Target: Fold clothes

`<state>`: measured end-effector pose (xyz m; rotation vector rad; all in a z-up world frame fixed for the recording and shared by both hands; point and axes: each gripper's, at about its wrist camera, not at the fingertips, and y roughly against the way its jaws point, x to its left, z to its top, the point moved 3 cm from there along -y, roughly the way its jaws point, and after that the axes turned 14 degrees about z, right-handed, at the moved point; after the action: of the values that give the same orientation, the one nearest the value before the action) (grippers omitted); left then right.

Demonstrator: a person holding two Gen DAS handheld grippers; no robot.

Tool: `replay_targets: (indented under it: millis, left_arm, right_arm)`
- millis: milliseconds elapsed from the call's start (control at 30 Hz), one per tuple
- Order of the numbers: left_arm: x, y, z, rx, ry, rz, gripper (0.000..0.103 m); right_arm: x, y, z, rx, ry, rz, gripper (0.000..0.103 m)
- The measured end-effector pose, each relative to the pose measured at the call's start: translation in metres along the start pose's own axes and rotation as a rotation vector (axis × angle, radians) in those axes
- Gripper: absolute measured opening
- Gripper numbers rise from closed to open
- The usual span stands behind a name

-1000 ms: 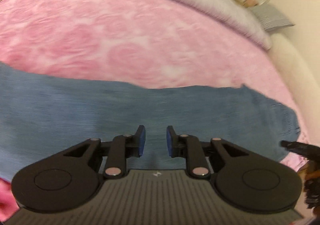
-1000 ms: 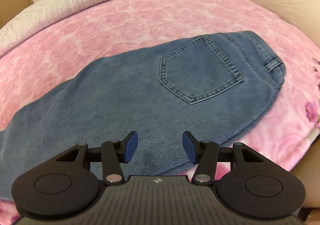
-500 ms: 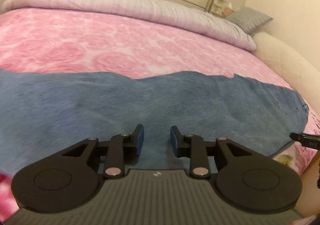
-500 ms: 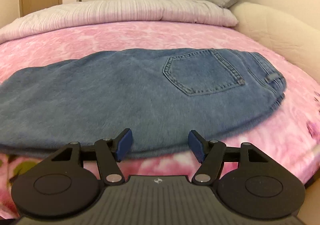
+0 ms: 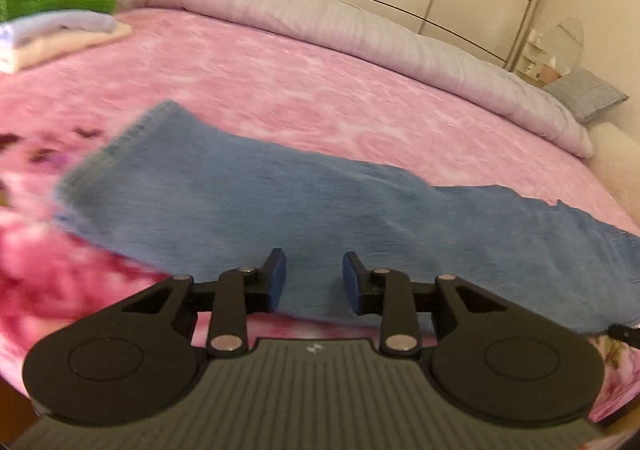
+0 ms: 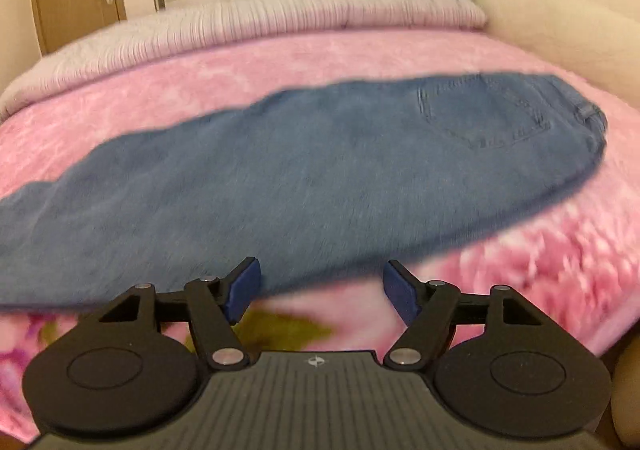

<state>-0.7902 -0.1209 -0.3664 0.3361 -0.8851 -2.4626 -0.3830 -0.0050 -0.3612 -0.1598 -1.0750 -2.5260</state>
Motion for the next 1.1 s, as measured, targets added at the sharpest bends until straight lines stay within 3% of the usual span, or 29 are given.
replay_targets:
  millis: [33,100,167,267,333,533,800,1100]
  left_arm:
    - [0.003,0.004,0.001,0.015,-0.001,0.026,0.029]
    - [0.004,0.018,0.002,0.045,0.0,0.046,0.038]
    - [0.001,0.033,0.002,0.065,-0.009,0.052,0.043]
    - [-0.013,0.065,0.002,0.063,-0.056,0.03,0.049]
    - [-0.026,0.082,0.001,0.064,-0.103,0.02,0.059]
    - [-0.049,0.119,-0.01,0.028,-0.197,0.007,0.071]
    - [-0.049,0.143,-0.021,0.013,-0.204,-0.016,0.074]
    - [-0.058,0.18,-0.008,-0.05,-0.19,-0.076,0.078]
  right_arm:
    - [0.003,0.003,-0.003,0.029,-0.002,0.006,0.08]
    - [0.01,0.011,-0.009,0.052,0.012,0.002,0.078]
    - [0.014,0.029,-0.01,0.002,-0.027,0.022,0.079]
    - [0.023,0.05,0.0,-0.018,-0.101,0.052,0.089]
    - [0.033,0.061,0.006,0.003,-0.107,0.043,0.09]
    - [0.062,0.092,0.003,-0.002,-0.107,-0.015,0.09]
    - [0.082,0.131,0.001,-0.044,-0.105,-0.064,0.09]
    - [0.098,0.181,0.008,-0.127,-0.041,-0.067,0.09]
